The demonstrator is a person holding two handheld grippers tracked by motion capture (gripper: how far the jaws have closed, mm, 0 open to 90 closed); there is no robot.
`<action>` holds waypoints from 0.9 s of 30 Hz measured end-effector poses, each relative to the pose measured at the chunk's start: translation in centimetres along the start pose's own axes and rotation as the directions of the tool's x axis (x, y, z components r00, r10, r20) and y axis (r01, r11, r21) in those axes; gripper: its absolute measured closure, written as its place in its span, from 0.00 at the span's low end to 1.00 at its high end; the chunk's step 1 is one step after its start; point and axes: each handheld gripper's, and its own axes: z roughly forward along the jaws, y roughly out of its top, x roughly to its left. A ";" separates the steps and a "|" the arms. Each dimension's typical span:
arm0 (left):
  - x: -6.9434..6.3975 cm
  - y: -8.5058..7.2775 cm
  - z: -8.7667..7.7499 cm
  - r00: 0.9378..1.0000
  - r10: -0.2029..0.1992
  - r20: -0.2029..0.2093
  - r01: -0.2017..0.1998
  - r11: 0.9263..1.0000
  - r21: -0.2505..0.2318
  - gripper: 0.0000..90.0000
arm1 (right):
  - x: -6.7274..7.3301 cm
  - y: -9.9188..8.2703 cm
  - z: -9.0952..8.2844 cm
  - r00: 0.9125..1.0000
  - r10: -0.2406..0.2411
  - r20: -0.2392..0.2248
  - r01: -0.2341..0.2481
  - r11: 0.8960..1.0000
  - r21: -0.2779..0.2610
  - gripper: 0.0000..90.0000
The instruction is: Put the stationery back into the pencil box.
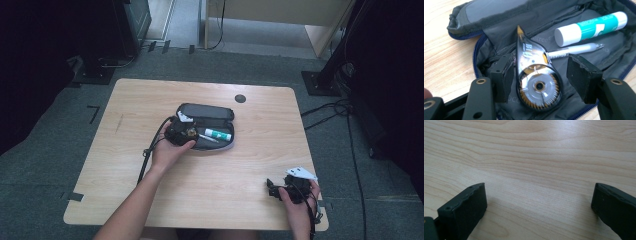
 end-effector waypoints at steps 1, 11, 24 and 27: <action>0.0 0.0 -0.1 1.000 -0.003 0.000 0.003 1.000 -0.004 0.43 | 0.0 0.0 0.0 1.000 0.000 0.001 0.000 1.000 0.000 0.00; 0.4 -0.3 -2.5 0.997 -0.040 0.069 0.046 0.995 -0.088 0.31 | 0.0 0.0 0.0 1.000 0.001 0.001 -0.001 1.000 0.000 0.00; 0.7 -3.9 -5.9 0.995 -0.080 0.063 0.089 0.984 -0.154 0.02 | 0.0 0.0 0.0 1.000 0.000 0.000 0.000 1.000 0.000 0.00; 0.8 -5.0 -6.4 0.996 -0.070 0.059 0.078 0.986 -0.150 0.00 | 0.0 0.0 0.0 1.000 0.000 0.000 0.000 1.000 0.000 0.00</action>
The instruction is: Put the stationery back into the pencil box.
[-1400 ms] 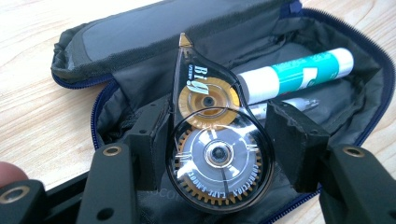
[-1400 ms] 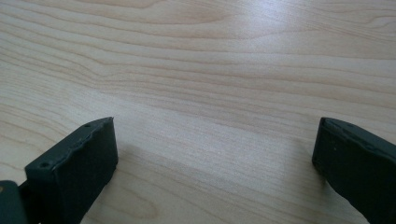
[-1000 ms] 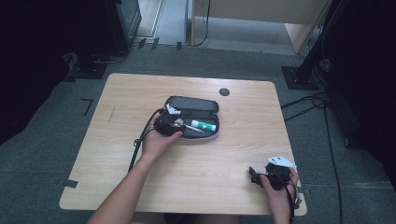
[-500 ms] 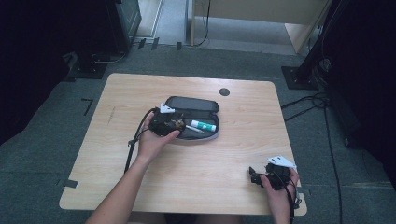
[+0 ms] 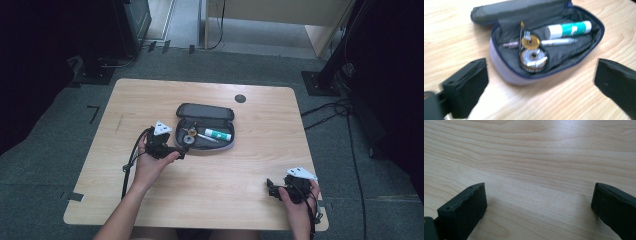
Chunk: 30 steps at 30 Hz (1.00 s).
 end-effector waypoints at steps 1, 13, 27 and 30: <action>0.0 0.0 0.0 1.000 0.000 0.000 0.000 1.000 0.000 0.00 | 0.0 0.0 0.0 1.000 0.000 0.000 0.000 1.000 0.000 0.00; 2.8 -4.4 -2.3 0.995 -0.089 -0.036 0.090 0.996 0.017 0.00 | 0.0 0.0 0.0 1.000 0.002 0.001 -0.002 1.000 0.002 0.00; 5.8 -9.3 -5.9 0.982 -0.134 -0.135 0.136 0.991 0.010 0.00 | 0.0 0.0 0.0 1.000 0.002 0.003 -0.002 1.000 0.004 0.00; 6.5 -10.0 -6.5 0.978 -0.131 -0.159 0.134 0.991 0.008 0.00 | 0.0 0.0 0.0 1.000 0.003 0.004 -0.003 1.000 0.004 0.00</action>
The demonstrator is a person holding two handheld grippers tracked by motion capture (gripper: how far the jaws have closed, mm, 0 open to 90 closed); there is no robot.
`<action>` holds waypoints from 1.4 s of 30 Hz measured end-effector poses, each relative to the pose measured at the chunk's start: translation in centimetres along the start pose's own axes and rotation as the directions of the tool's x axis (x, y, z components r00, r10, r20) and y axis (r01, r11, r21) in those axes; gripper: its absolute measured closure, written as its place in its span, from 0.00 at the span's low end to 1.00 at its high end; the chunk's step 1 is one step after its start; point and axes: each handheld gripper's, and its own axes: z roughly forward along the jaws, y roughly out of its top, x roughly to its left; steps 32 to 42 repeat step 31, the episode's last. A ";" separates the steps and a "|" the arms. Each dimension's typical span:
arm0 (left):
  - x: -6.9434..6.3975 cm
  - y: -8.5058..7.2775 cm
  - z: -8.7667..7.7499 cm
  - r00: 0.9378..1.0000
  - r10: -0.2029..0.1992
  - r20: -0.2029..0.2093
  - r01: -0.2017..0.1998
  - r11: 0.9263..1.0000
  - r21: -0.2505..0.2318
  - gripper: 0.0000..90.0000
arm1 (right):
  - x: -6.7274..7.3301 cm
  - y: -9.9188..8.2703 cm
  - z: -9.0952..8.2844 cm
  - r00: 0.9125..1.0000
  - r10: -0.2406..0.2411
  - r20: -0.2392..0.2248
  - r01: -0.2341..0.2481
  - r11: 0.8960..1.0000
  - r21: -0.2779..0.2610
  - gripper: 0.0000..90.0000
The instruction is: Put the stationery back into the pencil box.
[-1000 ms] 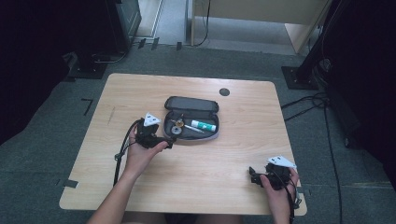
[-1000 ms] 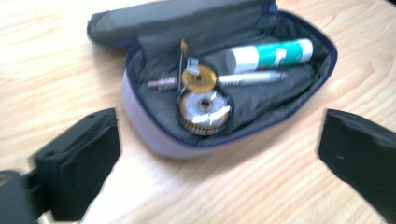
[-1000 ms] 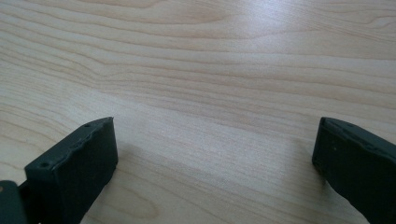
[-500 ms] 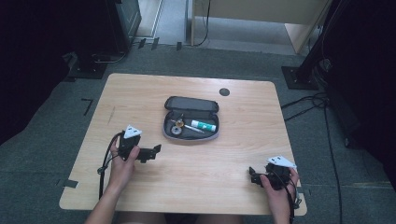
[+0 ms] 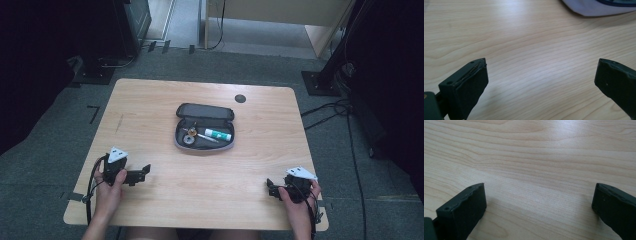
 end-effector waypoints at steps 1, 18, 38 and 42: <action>0.2 -0.2 -0.1 1.000 0.006 -0.015 -0.006 1.000 0.004 0.00 | 0.0 0.0 0.0 1.000 0.000 0.000 0.000 1.000 0.000 0.00; 2.0 -2.6 -0.2 0.993 0.065 -0.101 -0.057 0.995 0.076 0.00 | 0.0 0.0 0.0 1.000 0.000 0.001 0.000 1.000 -0.001 0.00; 1.4 -2.5 0.1 0.988 0.036 -0.150 -0.025 0.997 0.077 0.00 | 0.0 0.0 0.0 1.000 -0.001 0.000 0.001 1.000 0.000 0.00; 1.4 -2.5 0.1 0.988 0.036 -0.150 -0.025 0.997 0.077 0.00 | 0.0 0.0 0.0 1.000 -0.001 0.000 0.001 1.000 0.000 0.00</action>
